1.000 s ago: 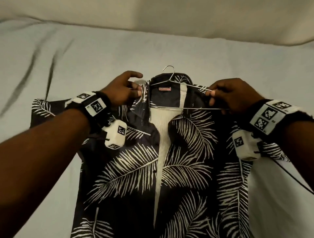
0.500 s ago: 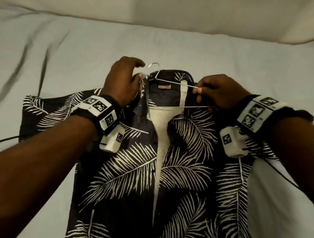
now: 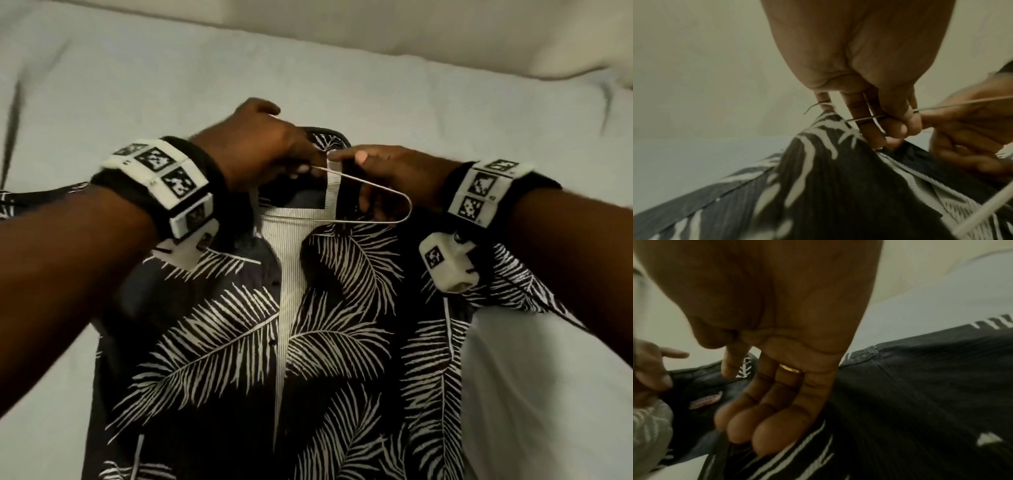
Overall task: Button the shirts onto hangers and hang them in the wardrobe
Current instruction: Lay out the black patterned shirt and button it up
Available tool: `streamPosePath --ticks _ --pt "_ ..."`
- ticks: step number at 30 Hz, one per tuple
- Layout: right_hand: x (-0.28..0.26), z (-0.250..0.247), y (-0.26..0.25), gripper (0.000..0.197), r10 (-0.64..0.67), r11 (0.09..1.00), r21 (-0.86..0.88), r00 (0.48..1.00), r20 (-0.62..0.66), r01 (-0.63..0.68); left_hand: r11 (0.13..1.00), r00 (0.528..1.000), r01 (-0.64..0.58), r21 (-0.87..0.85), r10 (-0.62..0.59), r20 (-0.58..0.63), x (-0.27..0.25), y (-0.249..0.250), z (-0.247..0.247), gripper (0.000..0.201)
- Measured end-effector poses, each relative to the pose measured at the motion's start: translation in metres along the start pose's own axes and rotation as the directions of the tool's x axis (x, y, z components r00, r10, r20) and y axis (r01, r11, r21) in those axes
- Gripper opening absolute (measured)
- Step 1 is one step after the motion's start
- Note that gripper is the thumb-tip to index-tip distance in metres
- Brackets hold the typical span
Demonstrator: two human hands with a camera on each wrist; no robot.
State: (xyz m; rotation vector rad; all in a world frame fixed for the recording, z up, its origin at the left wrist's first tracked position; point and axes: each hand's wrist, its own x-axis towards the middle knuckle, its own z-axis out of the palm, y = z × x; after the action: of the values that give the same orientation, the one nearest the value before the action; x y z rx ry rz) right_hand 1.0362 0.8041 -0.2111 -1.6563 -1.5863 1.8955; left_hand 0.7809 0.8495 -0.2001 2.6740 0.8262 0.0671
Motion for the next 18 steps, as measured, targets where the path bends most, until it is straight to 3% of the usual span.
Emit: streamPosePath --ticks 1,2,4,5,7,10,14,18 --pt "0.001 0.001 -0.003 0.047 0.085 0.986 -0.146 0.996 0.04 -0.078 0.999 0.999 -0.03 -0.023 0.03 -0.012 -0.004 -0.003 -0.003 0.026" --pt "0.004 0.003 -0.004 0.054 0.114 0.918 -0.389 0.991 0.065 -0.08 0.998 0.998 -0.05 -0.032 0.049 -0.029 -0.006 -0.006 -0.005 0.024" --pt "0.012 0.008 -0.004 0.061 0.086 0.668 -0.744 0.99 0.112 0.026 0.997 0.996 -0.068 -0.033 0.066 -0.057 -0.007 -0.009 -0.006 0.026" --pt "0.013 0.01 -0.006 0.059 0.048 0.596 -0.801 0.994 0.095 0.047 0.997 0.996 -0.069 -0.03 0.067 -0.066 -0.007 -0.01 -0.006 0.028" --pt "0.007 0.007 -0.013 0.05 -0.039 0.555 -0.832 0.999 0.011 0.031 0.997 0.996 -0.067 -0.032 0.065 -0.068 -0.005 -0.01 -0.007 0.03" --pt "-0.002 -0.011 -0.012 0.019 -0.106 0.584 -0.81 0.994 -0.01 0.054 0.996 0.995 -0.075 -0.039 0.072 -0.074 -0.001 -0.009 -0.006 0.029" --pt "-0.015 -0.029 -0.011 0.031 -0.071 0.551 -0.833 0.997 0.001 0.04 0.999 0.999 -0.046 0.017 0.046 -0.029 0.006 -0.01 -0.002 0.028" --pt "-0.02 -0.034 -0.02 0.028 -0.032 0.507 -0.861 0.998 -0.063 -0.038 0.956 0.99 -0.002 0.293 -0.039 0.134 0.015 -0.003 0.001 0.031"
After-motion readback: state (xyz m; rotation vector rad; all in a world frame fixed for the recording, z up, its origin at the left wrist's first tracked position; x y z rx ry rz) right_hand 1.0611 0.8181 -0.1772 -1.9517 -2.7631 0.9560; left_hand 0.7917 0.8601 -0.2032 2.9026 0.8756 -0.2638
